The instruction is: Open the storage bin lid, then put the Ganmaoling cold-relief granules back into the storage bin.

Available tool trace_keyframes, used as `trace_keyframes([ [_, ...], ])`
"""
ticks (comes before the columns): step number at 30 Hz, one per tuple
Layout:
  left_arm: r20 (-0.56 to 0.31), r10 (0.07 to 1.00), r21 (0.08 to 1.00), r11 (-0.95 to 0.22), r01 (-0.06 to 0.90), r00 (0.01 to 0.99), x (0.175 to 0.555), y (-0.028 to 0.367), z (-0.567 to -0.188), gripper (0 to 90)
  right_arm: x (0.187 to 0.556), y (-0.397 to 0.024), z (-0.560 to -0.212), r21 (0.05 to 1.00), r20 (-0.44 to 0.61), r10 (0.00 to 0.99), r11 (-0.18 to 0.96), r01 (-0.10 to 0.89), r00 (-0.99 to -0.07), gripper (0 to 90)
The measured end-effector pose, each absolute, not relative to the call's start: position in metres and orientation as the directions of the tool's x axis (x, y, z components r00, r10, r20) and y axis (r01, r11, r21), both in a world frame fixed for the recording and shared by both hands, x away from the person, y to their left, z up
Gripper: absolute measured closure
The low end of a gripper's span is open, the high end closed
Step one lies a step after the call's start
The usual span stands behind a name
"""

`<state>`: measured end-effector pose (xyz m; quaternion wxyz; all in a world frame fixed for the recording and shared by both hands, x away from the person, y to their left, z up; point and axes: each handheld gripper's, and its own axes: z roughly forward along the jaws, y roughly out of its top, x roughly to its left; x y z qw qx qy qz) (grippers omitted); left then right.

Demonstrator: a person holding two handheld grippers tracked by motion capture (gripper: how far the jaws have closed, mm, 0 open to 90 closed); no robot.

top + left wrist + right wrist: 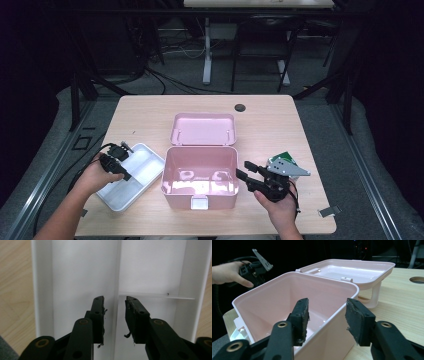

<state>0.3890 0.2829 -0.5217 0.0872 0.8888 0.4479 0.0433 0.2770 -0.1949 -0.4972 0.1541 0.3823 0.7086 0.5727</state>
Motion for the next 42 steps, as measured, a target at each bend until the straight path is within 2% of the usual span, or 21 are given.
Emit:
trace_keyframes([
  [1,0.008,0.812,0.221,-0.571,0.791,0.584,0.387,0.283,-0.519,61.3,0.278,-0.194,-0.497,0.927,0.221,0.718,0.057,0.372,-0.66,51.3],
  [4,0.006,0.827,0.286,-0.54,0.791,0.562,0.382,0.284,-0.509,58.3,0.279,-0.193,-0.495,0.918,0.214,0.716,0.084,0.386,-0.664,49.1],
  [9,0.003,0.837,0.403,-0.501,0.766,0.546,0.369,0.281,-0.493,56.1,0.28,-0.194,-0.488,0.913,0.186,0.724,0.123,0.39,-0.664,47.0],
  [16,-0.014,0.847,0.5,-0.454,0.738,0.531,0.358,0.273,-0.483,54.1,0.28,-0.194,-0.468,0.892,0.132,0.716,0.216,0.397,-0.686,41.8],
  [24,-0.026,0.838,0.508,-0.458,0.729,0.545,0.354,0.277,-0.482,54.4,0.296,-0.194,-0.456,0.829,0.115,0.722,0.309,0.467,-0.682,37.5],
  [32,-0.028,0.838,0.514,-0.456,0.726,0.545,0.344,0.284,-0.485,54.1,0.307,-0.197,-0.447,0.788,0.061,0.729,0.384,0.481,-0.681,37.4],
  [42,-0.044,0.832,0.544,-0.444,0.712,0.553,0.343,0.287,-0.479,53.5,0.317,-0.217,-0.434,0.776,0.024,0.765,0.392,0.494,-0.644,37.3],
])
